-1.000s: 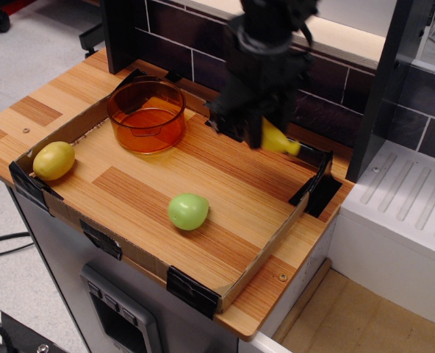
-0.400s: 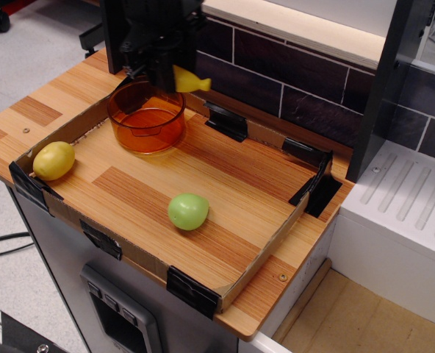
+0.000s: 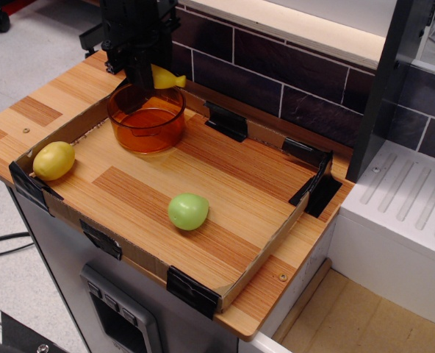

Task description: Put banana in pot

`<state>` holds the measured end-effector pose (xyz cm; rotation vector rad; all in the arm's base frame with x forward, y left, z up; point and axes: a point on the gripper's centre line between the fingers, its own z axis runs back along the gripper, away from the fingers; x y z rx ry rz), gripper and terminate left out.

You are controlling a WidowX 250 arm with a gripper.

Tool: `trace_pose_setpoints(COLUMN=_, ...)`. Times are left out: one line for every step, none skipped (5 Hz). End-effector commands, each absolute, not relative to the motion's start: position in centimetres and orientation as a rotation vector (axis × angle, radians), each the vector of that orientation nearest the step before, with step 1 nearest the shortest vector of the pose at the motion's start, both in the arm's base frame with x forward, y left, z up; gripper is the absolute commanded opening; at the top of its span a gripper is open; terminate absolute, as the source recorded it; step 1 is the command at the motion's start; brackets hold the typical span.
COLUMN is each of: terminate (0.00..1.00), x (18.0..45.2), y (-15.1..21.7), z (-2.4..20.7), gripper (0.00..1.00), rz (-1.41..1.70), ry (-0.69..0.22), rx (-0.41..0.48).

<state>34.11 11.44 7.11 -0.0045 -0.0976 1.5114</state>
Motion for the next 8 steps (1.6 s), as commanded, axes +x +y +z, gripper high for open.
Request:
trace_pose_setpoints(terminate=0.00, x=34.7, y=12.4, z=6.9, gripper=0.00, rz=1.460, ry=-0.059, rx=0.036)
trace_pose_setpoints(terminate=0.00, x=34.7, y=12.0, z=6.7, gripper=1.00, rz=1.410, ry=0.014, rx=0.073)
trace_pose_setpoints(terminate=0.00, x=34.8, y=11.7, z=7.8, gripper=1.00, rz=1.402, ry=0.015, rx=0.049)
trace_pose_setpoints(terminate=0.00, x=34.9, y=11.1, z=10.1, gripper=1.00, rz=1.396, ry=0.003, rx=-0.010)
trace_pose_setpoints(terminate=0.00, x=35.0, y=10.4, z=12.1, gripper=1.00, rz=1.377, ry=-0.005, rx=-0.061)
trace_pose_setpoints(terminate=0.00, x=34.9, y=9.8, z=13.0, gripper=1.00, rz=1.350, ry=-0.001, rx=-0.079)
trace_pose_setpoints(terminate=0.00, x=34.8, y=9.5, z=13.2, gripper=1.00, rz=1.242, ry=0.015, rx=-0.060)
trace_pose_setpoints(terminate=1.00, x=34.8, y=9.5, z=13.2, gripper=1.00, rz=1.242, ry=0.015, rx=-0.060)
